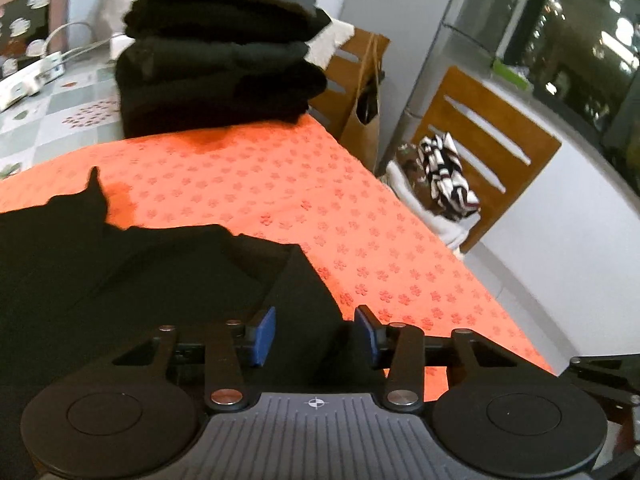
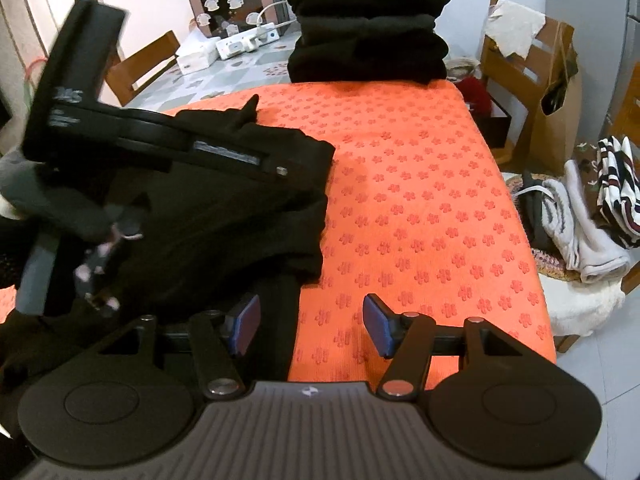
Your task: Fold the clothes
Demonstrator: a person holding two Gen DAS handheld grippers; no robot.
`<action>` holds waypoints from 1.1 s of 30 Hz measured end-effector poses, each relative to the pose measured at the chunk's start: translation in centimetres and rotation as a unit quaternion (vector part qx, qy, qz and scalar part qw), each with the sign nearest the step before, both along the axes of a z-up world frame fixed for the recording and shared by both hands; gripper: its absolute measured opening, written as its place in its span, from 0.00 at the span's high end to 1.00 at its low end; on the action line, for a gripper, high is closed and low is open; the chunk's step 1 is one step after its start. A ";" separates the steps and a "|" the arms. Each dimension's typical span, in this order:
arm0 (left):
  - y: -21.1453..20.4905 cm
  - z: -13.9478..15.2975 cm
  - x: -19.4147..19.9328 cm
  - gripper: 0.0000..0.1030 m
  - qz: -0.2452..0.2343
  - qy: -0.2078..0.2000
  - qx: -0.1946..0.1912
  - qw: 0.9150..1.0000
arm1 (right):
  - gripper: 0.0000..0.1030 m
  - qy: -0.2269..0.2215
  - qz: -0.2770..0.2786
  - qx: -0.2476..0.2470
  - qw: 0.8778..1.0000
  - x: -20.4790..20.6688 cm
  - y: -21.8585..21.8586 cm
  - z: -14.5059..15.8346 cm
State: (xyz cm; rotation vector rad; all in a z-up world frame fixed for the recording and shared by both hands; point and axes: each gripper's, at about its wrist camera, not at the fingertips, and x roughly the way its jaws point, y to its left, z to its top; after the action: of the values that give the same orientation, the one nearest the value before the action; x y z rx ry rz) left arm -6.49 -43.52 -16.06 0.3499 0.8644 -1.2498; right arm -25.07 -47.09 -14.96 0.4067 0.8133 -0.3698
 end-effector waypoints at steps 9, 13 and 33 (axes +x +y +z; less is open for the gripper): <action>0.6 1.5 0.8 0.95 -0.027 -0.002 -0.008 1.000 | 0.43 -0.013 -0.012 0.022 1.000 2.0 -1.0 -1.7; 1.2 3.7 2.6 0.95 -0.013 0.036 -0.028 0.999 | 0.43 -0.016 -0.008 0.032 0.999 3.1 -1.3 -2.6; 1.8 1.8 9.1 0.86 0.048 0.167 -0.032 0.984 | 0.89 -0.026 0.018 -0.020 0.999 2.2 -0.5 -3.2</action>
State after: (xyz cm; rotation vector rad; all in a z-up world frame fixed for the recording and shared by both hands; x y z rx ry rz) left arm 2.59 -41.69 -14.29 0.0443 1.1102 -1.2631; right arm -22.84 -47.57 -18.17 0.3625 0.7604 -0.3397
